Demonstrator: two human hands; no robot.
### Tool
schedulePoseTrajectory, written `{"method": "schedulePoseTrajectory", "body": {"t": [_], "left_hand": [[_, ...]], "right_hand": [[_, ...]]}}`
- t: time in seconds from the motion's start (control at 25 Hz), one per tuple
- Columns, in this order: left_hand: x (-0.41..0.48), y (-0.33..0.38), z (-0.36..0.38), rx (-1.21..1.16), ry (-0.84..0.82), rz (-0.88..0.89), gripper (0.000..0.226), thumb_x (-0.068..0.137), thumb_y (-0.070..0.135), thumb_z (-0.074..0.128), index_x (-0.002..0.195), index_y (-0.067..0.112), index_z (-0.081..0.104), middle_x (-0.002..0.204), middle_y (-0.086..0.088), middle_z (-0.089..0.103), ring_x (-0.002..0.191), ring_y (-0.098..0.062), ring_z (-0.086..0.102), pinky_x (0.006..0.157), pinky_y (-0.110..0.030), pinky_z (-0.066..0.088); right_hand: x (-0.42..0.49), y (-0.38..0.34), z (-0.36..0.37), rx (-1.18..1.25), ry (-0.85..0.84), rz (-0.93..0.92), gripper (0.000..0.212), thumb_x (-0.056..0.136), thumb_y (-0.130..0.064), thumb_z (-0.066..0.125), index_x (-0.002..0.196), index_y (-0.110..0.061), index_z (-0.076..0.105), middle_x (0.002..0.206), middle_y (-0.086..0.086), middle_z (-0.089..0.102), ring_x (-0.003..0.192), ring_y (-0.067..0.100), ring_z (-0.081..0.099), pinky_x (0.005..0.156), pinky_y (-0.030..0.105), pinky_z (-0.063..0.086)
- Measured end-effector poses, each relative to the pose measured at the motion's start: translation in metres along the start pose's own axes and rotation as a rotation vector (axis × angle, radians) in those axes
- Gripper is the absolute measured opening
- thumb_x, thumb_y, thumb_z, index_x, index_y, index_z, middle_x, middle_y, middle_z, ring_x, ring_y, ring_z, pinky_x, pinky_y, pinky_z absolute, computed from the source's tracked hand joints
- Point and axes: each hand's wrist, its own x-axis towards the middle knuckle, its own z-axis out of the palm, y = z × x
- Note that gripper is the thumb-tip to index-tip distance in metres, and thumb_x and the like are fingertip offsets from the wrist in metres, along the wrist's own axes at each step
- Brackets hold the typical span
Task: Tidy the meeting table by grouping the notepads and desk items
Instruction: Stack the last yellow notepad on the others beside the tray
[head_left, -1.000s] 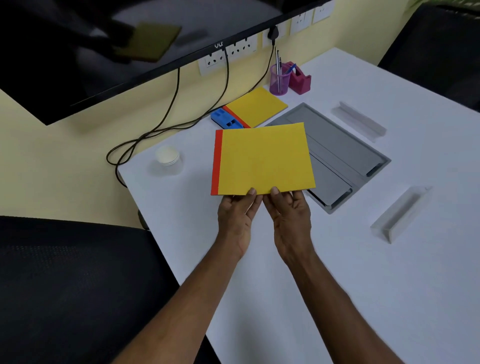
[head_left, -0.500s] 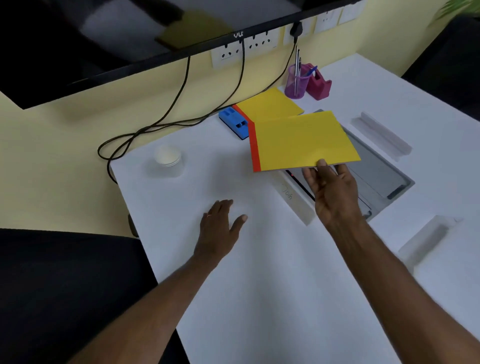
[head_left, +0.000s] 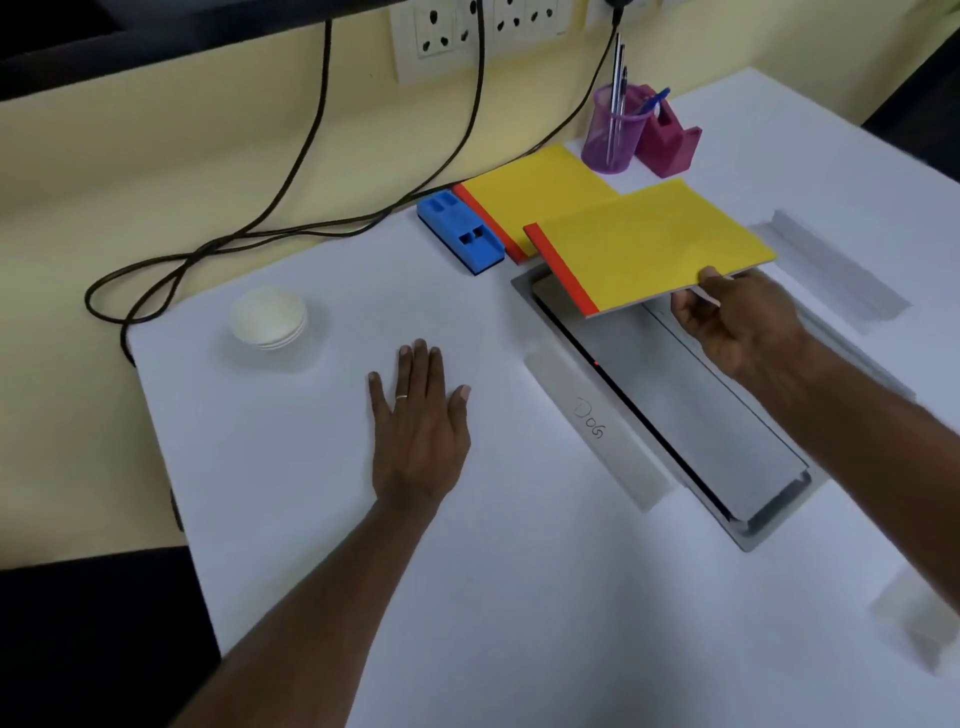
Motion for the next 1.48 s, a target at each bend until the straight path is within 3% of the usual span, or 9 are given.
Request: {"method": "schedulePoseTrajectory", "body": {"t": [0.24, 0.4, 0.52, 0.68, 0.76, 0.88, 1.12, 1.24, 1.48], "left_hand": [[-0.002, 0.003, -0.008, 0.030, -0.009, -0.024, 0.061, 0.109, 0.046, 0.022, 0.157, 0.010, 0.030, 0.164, -0.009, 0.028, 0.155, -0.020, 0.019, 0.122, -0.053, 0.021], [-0.004, 0.001, -0.008, 0.014, -0.008, -0.016, 0.060, 0.107, 0.046, 0.029, 0.155, 0.011, 0.033, 0.163, -0.008, 0.031, 0.154, -0.019, 0.022, 0.122, -0.053, 0.023], [-0.003, 0.002, -0.007, 0.029, -0.026, -0.029, 0.061, 0.106, 0.047, 0.030, 0.155, 0.012, 0.034, 0.163, -0.006, 0.030, 0.155, -0.018, 0.020, 0.122, -0.053, 0.023], [-0.003, 0.001, -0.008, 0.027, -0.021, -0.025, 0.060, 0.105, 0.047, 0.037, 0.154, 0.012, 0.037, 0.163, -0.005, 0.031, 0.154, -0.018, 0.022, 0.121, -0.052, 0.025], [-0.003, 0.003, -0.010, 0.030, -0.031, -0.031, 0.060, 0.105, 0.047, 0.037, 0.154, 0.012, 0.037, 0.163, -0.005, 0.031, 0.154, -0.017, 0.021, 0.121, -0.052, 0.026], [-0.001, 0.004, -0.011, 0.016, -0.037, -0.044, 0.060, 0.105, 0.048, 0.036, 0.155, 0.014, 0.036, 0.164, -0.002, 0.030, 0.155, -0.015, 0.020, 0.121, -0.052, 0.026], [-0.001, 0.004, -0.012, -0.011, -0.034, -0.040, 0.061, 0.105, 0.050, 0.030, 0.155, 0.016, 0.036, 0.164, 0.000, 0.029, 0.154, -0.016, 0.021, 0.121, -0.053, 0.027], [-0.001, 0.004, -0.011, -0.009, -0.047, -0.039, 0.063, 0.105, 0.053, 0.024, 0.156, 0.017, 0.035, 0.165, 0.001, 0.028, 0.154, -0.015, 0.021, 0.121, -0.053, 0.027], [0.000, 0.003, -0.010, -0.007, -0.056, -0.047, 0.066, 0.104, 0.056, 0.021, 0.156, 0.018, 0.035, 0.165, 0.001, 0.028, 0.154, -0.016, 0.021, 0.121, -0.054, 0.028]], "right_hand": [[0.064, -0.008, 0.028, -0.085, 0.045, 0.009, 0.024, 0.102, 0.000, 0.046, 0.089, -0.019, 0.054, 0.093, 0.000, 0.060, 0.077, 0.019, 0.059, 0.064, 0.024, 0.054], [0.101, 0.003, 0.050, -0.131, 0.074, 0.018, 0.020, 0.098, 0.001, 0.054, 0.087, -0.015, 0.057, 0.091, 0.005, 0.063, 0.072, 0.018, 0.059, 0.054, 0.023, 0.052], [0.122, 0.015, 0.060, -0.170, 0.116, 0.003, 0.010, 0.095, 0.002, 0.060, 0.104, -0.002, 0.062, 0.096, 0.014, 0.064, 0.064, 0.018, 0.060, 0.050, 0.024, 0.053], [0.140, 0.023, 0.074, -0.187, 0.185, -0.013, 0.073, 0.086, 0.010, 0.068, 0.149, -0.006, 0.033, 0.125, 0.022, 0.057, 0.077, 0.023, 0.065, 0.063, 0.030, 0.060], [0.144, 0.028, 0.082, -0.222, 0.208, -0.019, 0.077, 0.082, 0.009, 0.072, 0.147, -0.012, 0.037, 0.134, 0.019, 0.053, 0.086, 0.026, 0.070, 0.063, 0.029, 0.061], [0.141, 0.035, 0.100, -0.275, 0.220, -0.047, 0.071, 0.082, 0.005, 0.075, 0.142, -0.018, 0.046, 0.126, 0.005, 0.047, 0.079, 0.018, 0.069, 0.051, 0.016, 0.056], [0.147, 0.050, 0.122, -0.300, 0.274, -0.105, 0.068, 0.077, 0.004, 0.077, 0.138, -0.013, 0.051, 0.119, 0.010, 0.058, 0.103, 0.027, 0.067, 0.081, 0.041, 0.062], [0.150, 0.053, 0.124, -0.351, 0.295, -0.140, 0.065, 0.077, 0.002, 0.077, 0.135, -0.014, 0.052, 0.109, 0.005, 0.057, 0.099, 0.022, 0.063, 0.084, 0.044, 0.061], [0.162, 0.053, 0.120, -0.402, 0.331, -0.166, 0.065, 0.076, 0.002, 0.078, 0.134, -0.013, 0.054, 0.108, 0.006, 0.060, 0.106, 0.026, 0.066, 0.086, 0.046, 0.060]]}}
